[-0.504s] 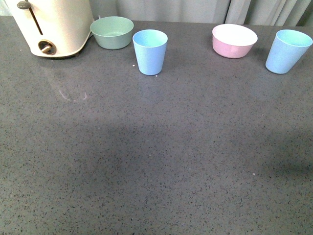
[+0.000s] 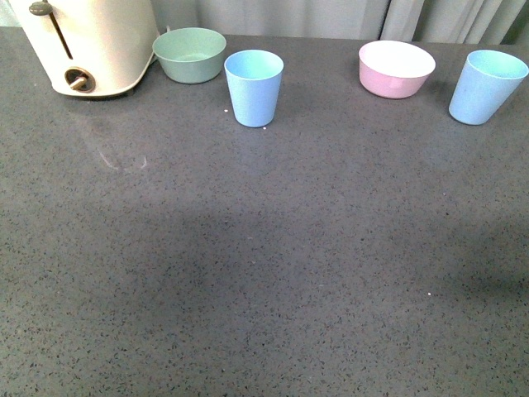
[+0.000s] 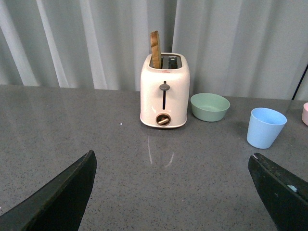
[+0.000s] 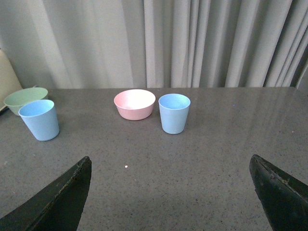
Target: Stack blue cups with both arms
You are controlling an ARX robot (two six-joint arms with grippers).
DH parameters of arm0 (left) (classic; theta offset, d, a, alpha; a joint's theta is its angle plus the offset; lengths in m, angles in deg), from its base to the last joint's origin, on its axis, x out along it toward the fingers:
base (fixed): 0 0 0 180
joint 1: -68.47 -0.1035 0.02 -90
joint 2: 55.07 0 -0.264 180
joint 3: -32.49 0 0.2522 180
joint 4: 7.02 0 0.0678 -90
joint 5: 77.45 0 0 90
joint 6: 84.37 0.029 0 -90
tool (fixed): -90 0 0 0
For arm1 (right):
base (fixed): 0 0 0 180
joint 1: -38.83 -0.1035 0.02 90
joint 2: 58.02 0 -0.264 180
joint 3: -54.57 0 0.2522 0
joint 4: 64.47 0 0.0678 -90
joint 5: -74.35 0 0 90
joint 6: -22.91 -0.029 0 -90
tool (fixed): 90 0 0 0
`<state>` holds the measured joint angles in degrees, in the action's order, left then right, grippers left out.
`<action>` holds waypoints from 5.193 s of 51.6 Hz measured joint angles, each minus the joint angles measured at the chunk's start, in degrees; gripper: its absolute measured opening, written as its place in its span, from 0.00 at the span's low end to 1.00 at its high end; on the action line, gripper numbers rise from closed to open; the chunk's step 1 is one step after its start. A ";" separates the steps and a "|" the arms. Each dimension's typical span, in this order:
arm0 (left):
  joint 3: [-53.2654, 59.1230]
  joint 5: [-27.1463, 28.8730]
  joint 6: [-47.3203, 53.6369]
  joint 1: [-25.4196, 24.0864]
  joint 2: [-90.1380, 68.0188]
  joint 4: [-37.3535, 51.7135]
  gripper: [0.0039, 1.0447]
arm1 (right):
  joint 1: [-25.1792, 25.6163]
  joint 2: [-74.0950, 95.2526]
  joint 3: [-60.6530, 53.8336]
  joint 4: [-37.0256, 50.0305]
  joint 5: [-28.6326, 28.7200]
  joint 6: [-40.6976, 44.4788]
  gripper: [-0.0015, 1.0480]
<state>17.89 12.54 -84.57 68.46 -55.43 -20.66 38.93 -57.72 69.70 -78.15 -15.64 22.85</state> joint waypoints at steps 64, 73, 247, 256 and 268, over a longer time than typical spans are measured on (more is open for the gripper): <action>-57.81 1.99 -7.56 15.15 -101.94 0.17 0.92 | 0.00 -0.02 0.00 0.00 -0.02 0.02 0.91; -65.92 3.34 -7.61 16.76 -107.75 -3.43 0.92 | 0.00 -0.02 0.00 0.00 -0.02 0.02 0.91; -120.28 9.16 -28.28 33.97 -139.93 -40.57 0.02 | 0.00 -0.02 0.00 0.00 -0.02 0.02 0.91; -121.96 9.20 -28.04 35.10 -142.29 -41.86 0.02 | 0.00 -0.02 0.00 0.00 0.00 0.00 0.91; -115.91 10.47 -27.96 36.26 -140.89 -38.64 0.02 | 0.00 -0.02 0.00 0.00 -0.02 0.02 0.91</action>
<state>-98.02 23.01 -112.53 104.72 -196.32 -59.30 38.93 -57.74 69.70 -78.15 -15.66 22.88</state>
